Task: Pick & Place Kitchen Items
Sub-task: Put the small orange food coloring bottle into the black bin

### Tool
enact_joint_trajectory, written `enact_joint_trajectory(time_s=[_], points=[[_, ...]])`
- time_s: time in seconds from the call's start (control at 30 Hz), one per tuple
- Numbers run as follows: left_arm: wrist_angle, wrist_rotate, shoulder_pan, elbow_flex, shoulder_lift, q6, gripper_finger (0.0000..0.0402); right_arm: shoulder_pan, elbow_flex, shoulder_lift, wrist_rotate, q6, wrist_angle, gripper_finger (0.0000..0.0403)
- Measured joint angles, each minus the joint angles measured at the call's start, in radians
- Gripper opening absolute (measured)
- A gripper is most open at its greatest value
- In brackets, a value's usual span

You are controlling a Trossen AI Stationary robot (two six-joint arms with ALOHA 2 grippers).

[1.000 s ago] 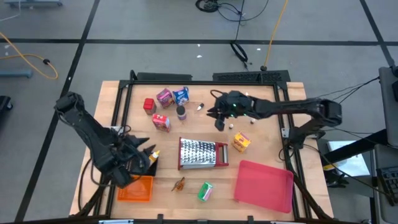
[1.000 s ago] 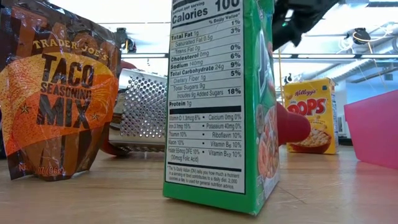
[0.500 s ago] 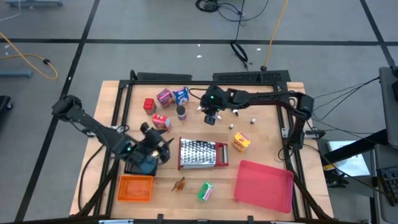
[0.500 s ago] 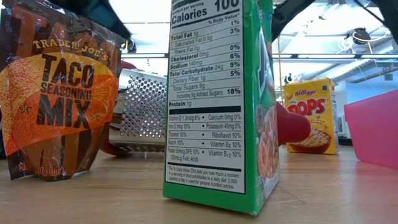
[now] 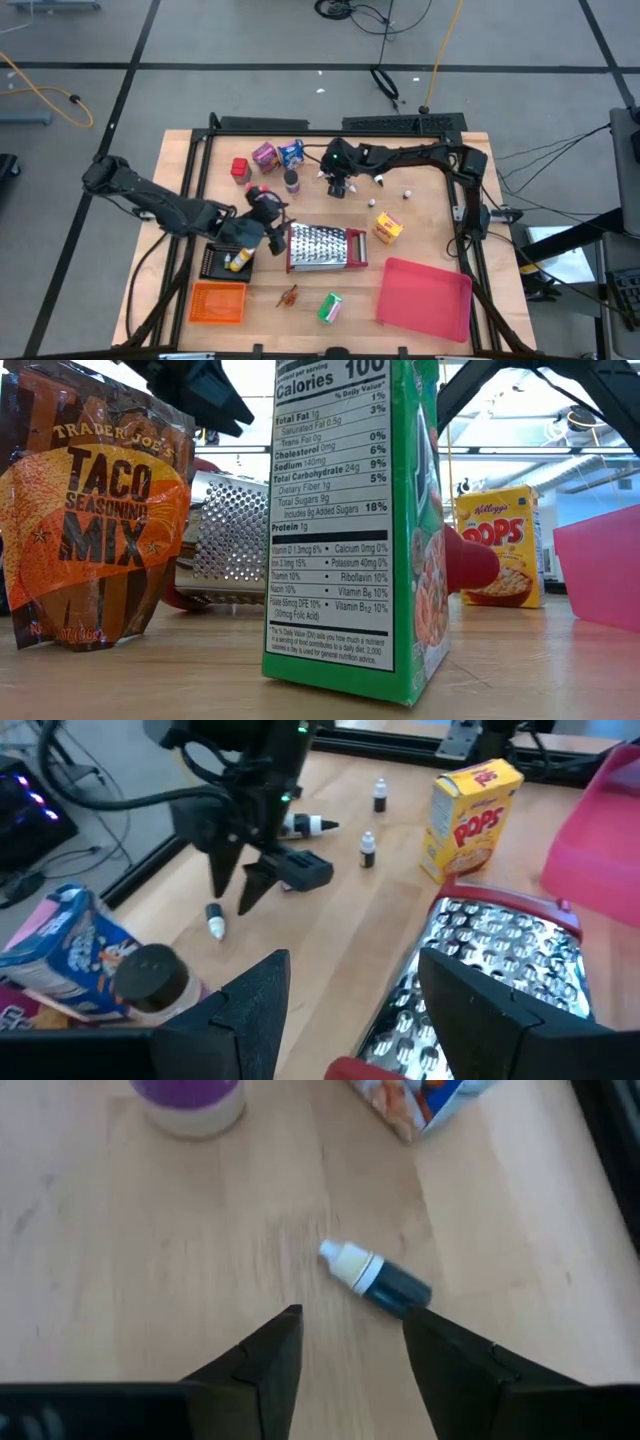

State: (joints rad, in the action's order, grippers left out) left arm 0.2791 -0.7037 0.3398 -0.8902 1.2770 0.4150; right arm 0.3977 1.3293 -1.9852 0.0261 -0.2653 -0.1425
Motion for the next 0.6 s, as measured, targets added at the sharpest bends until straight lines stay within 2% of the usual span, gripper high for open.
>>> enact_joint_trajectory(time_s=[0.6], points=[[-0.006,0.032,-0.025,0.000,0.000,-0.038,0.0225,0.021,0.000,0.001,0.003,-0.069,0.064,0.0190]])
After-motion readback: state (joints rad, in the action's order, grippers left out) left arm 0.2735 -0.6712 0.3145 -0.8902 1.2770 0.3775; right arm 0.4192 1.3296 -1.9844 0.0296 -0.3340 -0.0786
